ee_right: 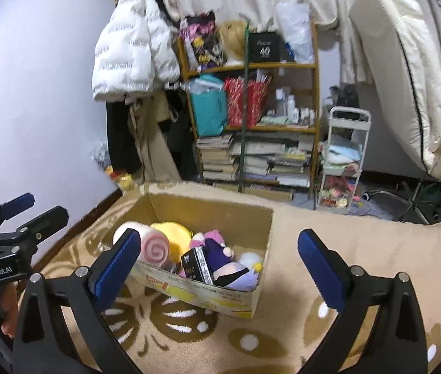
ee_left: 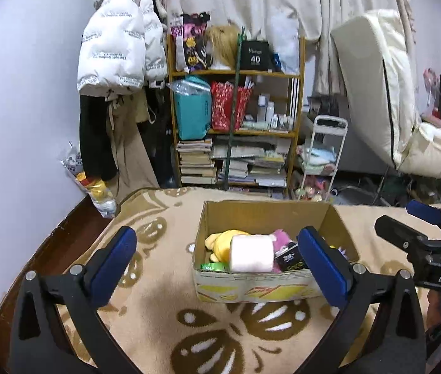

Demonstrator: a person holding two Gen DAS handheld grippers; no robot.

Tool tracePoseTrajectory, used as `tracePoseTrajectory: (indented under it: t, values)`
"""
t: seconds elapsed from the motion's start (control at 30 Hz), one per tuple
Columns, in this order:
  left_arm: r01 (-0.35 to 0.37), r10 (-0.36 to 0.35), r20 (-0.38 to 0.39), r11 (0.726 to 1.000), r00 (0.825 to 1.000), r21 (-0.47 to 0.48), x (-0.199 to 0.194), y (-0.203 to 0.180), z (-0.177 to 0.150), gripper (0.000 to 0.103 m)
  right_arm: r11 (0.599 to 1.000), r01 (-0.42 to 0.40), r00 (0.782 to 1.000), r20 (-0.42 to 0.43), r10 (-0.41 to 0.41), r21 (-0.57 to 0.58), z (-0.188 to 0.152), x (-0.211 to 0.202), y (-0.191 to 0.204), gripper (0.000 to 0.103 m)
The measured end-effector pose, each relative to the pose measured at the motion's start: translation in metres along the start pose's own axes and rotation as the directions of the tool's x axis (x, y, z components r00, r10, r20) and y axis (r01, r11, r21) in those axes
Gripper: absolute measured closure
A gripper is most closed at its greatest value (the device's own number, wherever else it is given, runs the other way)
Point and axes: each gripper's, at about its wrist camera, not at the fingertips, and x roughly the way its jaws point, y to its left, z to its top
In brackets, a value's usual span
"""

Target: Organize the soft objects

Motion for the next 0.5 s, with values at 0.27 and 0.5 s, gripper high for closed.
tracePoseTrajectory:
  t: [0.27, 0.5]
  values:
    - [-0.012, 0.012, 0.070, 1.000, 0.997, -0.011, -0.043, 0.008, -0.013, 0.001, 1.000, 0.019, 0.991, 0.129, -0.022, 0.021, -0.001, -0.050, -0.006, 0.000]
    - [-0.060, 0.061, 0.157, 0.998, 0.986, -0.008, -0.076, 0.011, -0.032, 0.001, 0.999, 0.038, 0.992, 0.121, -0.036, -0.021, -0.013, -0.068, 0.000, 0.000]
